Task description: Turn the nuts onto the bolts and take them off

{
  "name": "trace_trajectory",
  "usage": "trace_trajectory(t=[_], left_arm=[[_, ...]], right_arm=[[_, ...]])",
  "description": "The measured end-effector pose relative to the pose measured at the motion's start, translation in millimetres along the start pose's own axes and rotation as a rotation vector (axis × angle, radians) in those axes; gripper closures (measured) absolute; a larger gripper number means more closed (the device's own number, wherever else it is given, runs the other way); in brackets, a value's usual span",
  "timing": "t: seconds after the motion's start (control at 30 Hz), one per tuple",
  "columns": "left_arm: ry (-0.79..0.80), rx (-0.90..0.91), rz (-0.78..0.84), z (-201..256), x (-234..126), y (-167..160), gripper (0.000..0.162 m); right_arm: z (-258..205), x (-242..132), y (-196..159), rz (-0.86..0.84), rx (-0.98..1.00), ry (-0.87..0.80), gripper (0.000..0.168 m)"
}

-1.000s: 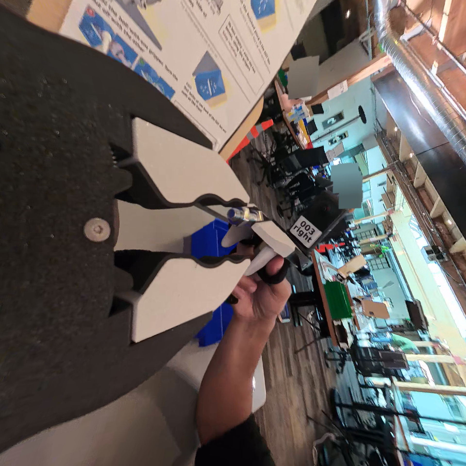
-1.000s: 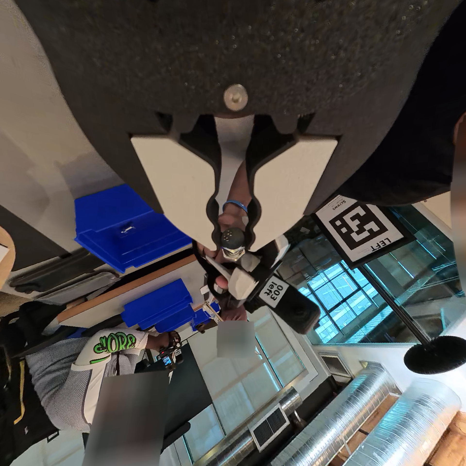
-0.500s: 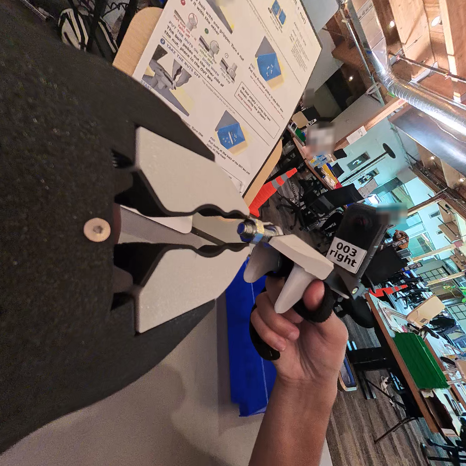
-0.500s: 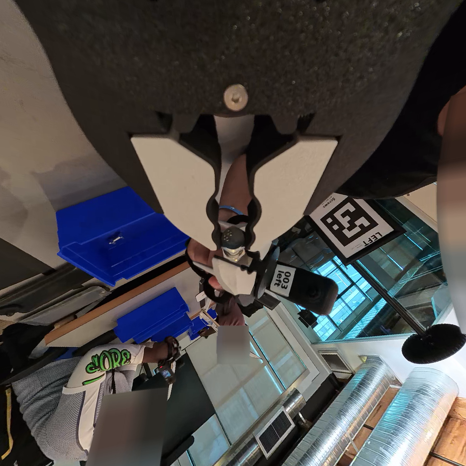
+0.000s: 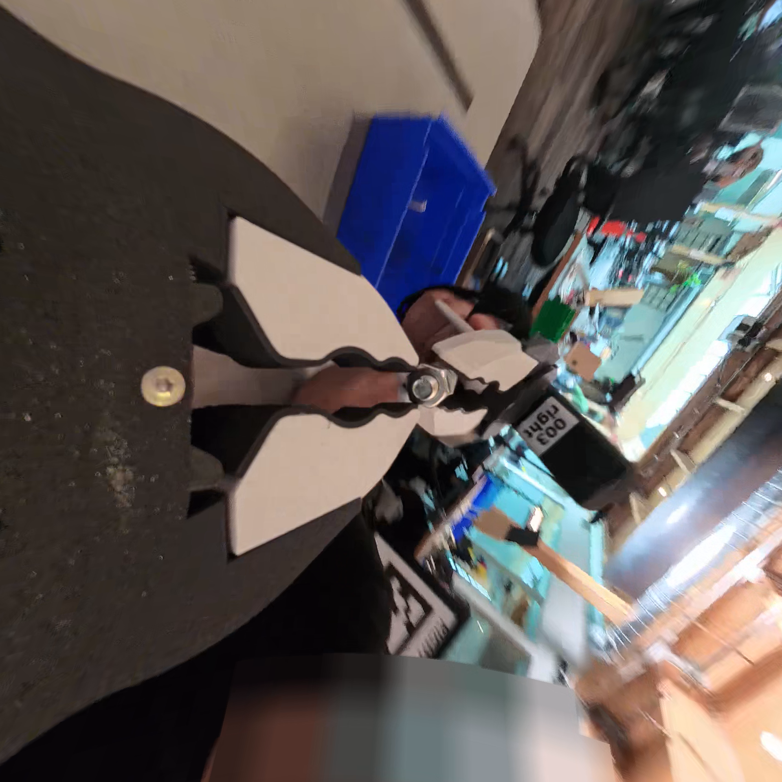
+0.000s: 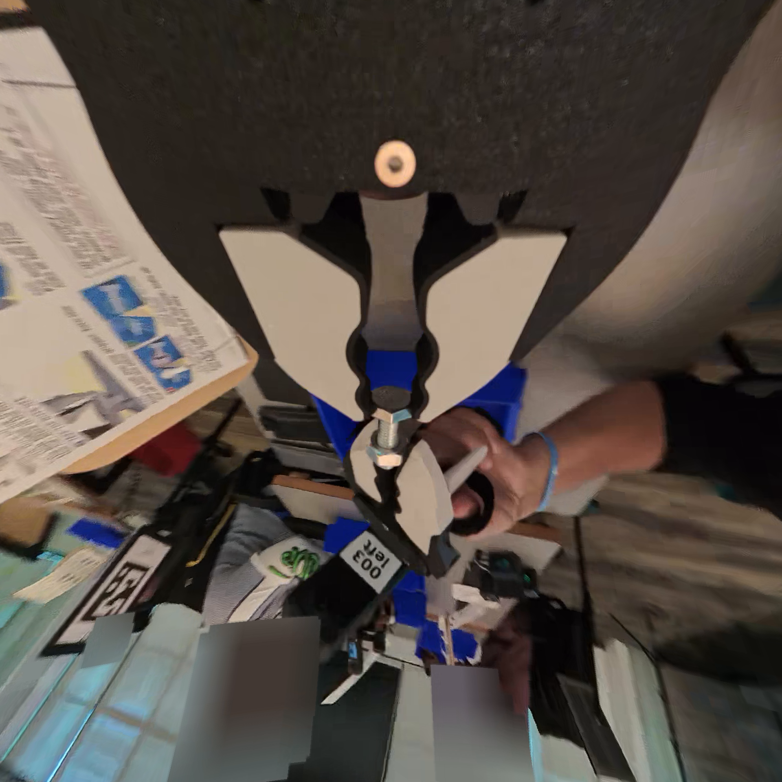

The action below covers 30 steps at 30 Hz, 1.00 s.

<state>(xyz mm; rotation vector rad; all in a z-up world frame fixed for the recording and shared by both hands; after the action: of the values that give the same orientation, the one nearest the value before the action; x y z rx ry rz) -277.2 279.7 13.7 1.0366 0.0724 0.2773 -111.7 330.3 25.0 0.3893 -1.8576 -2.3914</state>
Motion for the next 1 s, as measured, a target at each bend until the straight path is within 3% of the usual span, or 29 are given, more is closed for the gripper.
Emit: trace_trajectory(t=[0.07,0.17,0.23,0.3,0.4,0.5,0.77,1.0], left_arm=[[-0.069,-0.113,0.037,-8,2,-2,0.150],[-0.062,0.039,0.020,-6,3,0,0.149],[0.036,0.247,-0.018,2,2,2,0.124],[0.264,0.504,-0.049,7,-1,2,0.101],[0.468,0.841,-0.133,24,-3,-5,0.106],[0.525,1.006,-0.200,37,0,-15,0.117],[0.495,1.140,-0.355,52,9,-32,0.122],[0.521,1.190,-0.369,49,8,-34,0.142]], right_arm=[[-1,-2,1,-0.027,-0.056,-0.059,0.150],[3,-4,3,0.011,0.050,-0.023,0.150],[9,-7,3,0.043,0.157,0.007,0.150],[13,-8,1,0.057,0.267,0.061,0.150],[16,-4,-3,0.058,0.437,0.182,0.150],[15,2,-9,0.041,0.551,0.280,0.150],[5,16,-20,-0.039,0.733,0.504,0.150],[1,22,-24,-0.058,0.765,0.562,0.151]])
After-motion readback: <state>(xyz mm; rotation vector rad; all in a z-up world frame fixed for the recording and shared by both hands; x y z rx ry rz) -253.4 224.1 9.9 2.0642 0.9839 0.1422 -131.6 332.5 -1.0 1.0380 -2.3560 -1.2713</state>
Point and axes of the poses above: each gripper's, where its closed fingertips meet, x out along the fingers, y out of its top, z = x × y across the jaws, the point moved 9 cm from there along -x, back along the fingers, and after that the axes turned 1 degree about x, right-handed, at the moved point
